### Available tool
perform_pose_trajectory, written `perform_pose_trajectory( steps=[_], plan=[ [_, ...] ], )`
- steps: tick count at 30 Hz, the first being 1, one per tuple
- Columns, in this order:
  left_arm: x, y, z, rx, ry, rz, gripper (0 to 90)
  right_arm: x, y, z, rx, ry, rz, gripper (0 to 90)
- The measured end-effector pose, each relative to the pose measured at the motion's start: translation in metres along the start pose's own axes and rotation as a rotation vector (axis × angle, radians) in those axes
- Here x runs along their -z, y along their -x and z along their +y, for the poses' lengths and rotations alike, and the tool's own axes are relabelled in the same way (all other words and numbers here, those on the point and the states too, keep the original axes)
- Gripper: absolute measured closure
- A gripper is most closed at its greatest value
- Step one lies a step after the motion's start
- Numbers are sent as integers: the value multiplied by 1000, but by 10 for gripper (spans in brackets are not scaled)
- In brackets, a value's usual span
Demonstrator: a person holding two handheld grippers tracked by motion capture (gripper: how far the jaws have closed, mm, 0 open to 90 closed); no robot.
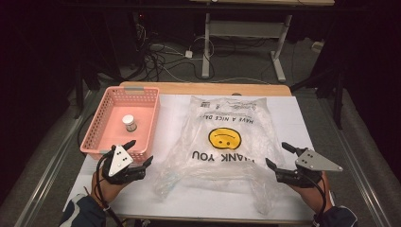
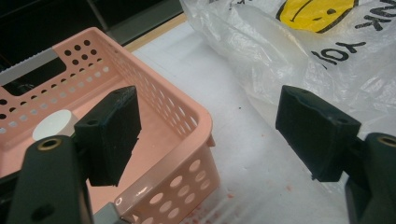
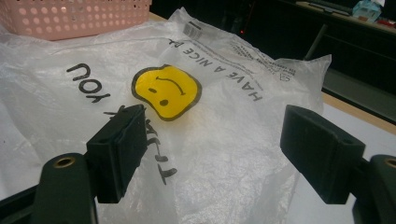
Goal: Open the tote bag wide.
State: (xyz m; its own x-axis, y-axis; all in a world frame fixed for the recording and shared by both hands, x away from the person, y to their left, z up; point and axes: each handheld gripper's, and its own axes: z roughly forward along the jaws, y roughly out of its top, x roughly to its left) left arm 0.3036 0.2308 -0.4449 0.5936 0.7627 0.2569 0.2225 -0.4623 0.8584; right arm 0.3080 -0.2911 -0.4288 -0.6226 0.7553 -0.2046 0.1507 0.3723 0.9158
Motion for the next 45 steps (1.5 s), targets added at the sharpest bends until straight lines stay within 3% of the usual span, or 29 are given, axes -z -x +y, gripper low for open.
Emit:
perform_pose_trajectory(
  steps=[12, 16, 17, 20, 22, 24, 25, 26, 28, 29, 30, 31, 32, 34, 35, 37, 39, 43, 45],
  plan=[
    [2, 0, -1, -7, -4, 5, 217, -10, 10, 1, -1, -38, -13, 278],
    [6, 0, -1, -4, 2, 5, 217, -20, 36, 12, -31, -52, -64, 306],
    [6, 0, -1, -4, 2, 5, 217, -20, 36, 12, -31, -52, -64, 306],
    [7, 0, -2, -5, 1, 6, 217, -39, 59, 25, -25, -83, -93, 327],
    [6, -1, -1, -3, 2, 6, 217, -54, 72, 32, -45, -101, -82, 328],
    [5, -1, -1, -3, 2, 4, 217, -63, 78, 35, -45, -121, -88, 332],
    [4, -1, -1, -1, 1, 0, 217, -82, 89, 39, -58, -147, -90, 337],
    [3, -1, -1, -3, 0, 0, 217, -82, 89, 39, -58, -147, -90, 337],
    [2, 0, -1, -9, -6, -7, 217, -111, 108, 40, -110, -218, -63, 334],
    [1, 0, -1, -11, -10, -11, 217, -111, 108, 40, -110, -218, -63, 334],
    [1, 1, -1, -14, -11, -14, 217, -128, 118, 37, -125, -253, -80, 334],
    [1, 2, -1, -15, -10, -17, 217, -128, 118, 37, -125, -253, -80, 334],
    [1, 2, -1, -16, -10, -19, 217, -141, 126, 33, -169, -283, -76, 359],
    [1, 2, -1, -27, -10, -20, 217, -153, 132, 27, -227, -299, -58, 416],
    [1, 2, -1, -27, -10, -20, 217, -153, 132, 27, -227, -299, -58, 416],
    [0, 3, -2, -34, -25, -21, 217, -169, 141, 18, -286, -353, -58, 549],
    [0, 3, -3, -45, -28, -24, 217, -176, 144, 15, -300, -384, -33, 677],
    [0, 2, -2, -44, -19, -29, 217, -183, 145, 18, -310, -394, -57, 900],
    [1, 1, -2, -44, -14, -32, 217, -186, 147, 20, -316, -390, -88, 900]
  ],
)
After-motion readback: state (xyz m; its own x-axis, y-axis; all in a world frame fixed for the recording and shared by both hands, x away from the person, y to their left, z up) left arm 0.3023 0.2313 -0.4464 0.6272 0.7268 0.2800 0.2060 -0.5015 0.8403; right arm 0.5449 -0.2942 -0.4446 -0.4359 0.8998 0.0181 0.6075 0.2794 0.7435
